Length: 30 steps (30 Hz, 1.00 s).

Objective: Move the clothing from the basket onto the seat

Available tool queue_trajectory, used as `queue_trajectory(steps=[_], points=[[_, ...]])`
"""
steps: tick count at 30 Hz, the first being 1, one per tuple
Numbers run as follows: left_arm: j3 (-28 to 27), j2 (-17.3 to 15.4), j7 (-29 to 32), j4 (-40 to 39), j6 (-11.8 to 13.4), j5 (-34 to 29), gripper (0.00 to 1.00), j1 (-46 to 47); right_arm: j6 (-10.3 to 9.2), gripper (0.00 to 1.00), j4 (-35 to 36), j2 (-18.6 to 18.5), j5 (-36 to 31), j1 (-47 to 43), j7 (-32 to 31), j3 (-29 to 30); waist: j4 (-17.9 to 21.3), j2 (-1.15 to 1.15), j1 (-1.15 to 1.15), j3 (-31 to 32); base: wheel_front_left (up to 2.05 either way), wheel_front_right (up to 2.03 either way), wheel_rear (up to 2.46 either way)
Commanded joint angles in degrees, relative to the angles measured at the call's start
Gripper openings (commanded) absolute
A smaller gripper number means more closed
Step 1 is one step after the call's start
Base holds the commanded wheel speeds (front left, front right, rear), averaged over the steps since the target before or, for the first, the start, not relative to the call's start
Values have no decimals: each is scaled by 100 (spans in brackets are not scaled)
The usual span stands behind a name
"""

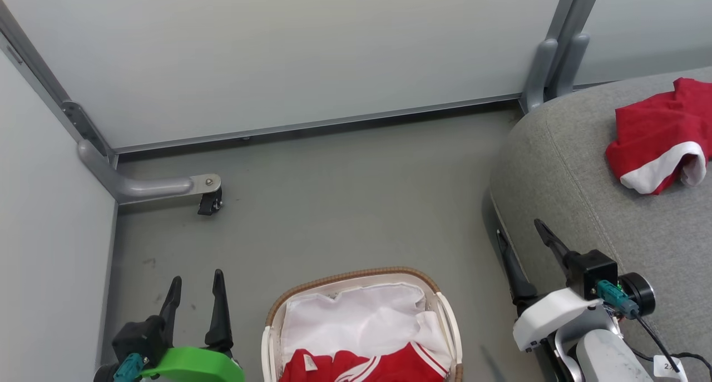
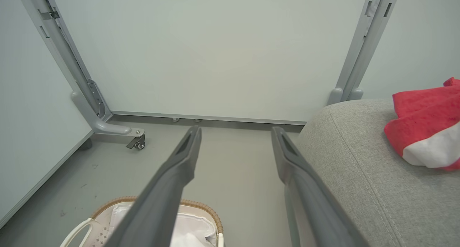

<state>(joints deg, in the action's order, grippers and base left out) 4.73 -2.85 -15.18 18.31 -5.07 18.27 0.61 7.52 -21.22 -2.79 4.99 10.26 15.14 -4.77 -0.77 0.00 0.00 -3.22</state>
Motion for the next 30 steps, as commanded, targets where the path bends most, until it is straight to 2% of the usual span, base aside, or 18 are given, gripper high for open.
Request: queue_trajectory(steps=[1, 6, 12, 22, 30], points=[[13, -7, 5, -4, -27, -39, 100, 123, -6, 100, 45, -20, -18, 103, 2, 15, 24, 0, 0, -90, 0, 0, 0], [158, -7, 5, 58, -76, -166, 100, 367, -6, 100, 170, -20, -109, 299, 2, 119, 83, 0, 0, -362, 0, 0, 0], [641, -8, 6, 462, -160, -310, 100, 966, -6, 100, 401, -20, -232, 708, 2, 342, 225, 0, 0, -1032, 0, 0, 0], [1750, -15, 48, 2448, -237, -292, 100, 2505, -6, 100, 757, -19, -370, 1507, 2, 498, 644, 0, 0, -2588, 0, 0, 0], [3067, -23, 559, 3611, -244, 10, 100, 3296, -6, 100, 1027, -14, -250, 1902, 2, 448, 994, 0, 0, -3524, 0, 0, 0]])
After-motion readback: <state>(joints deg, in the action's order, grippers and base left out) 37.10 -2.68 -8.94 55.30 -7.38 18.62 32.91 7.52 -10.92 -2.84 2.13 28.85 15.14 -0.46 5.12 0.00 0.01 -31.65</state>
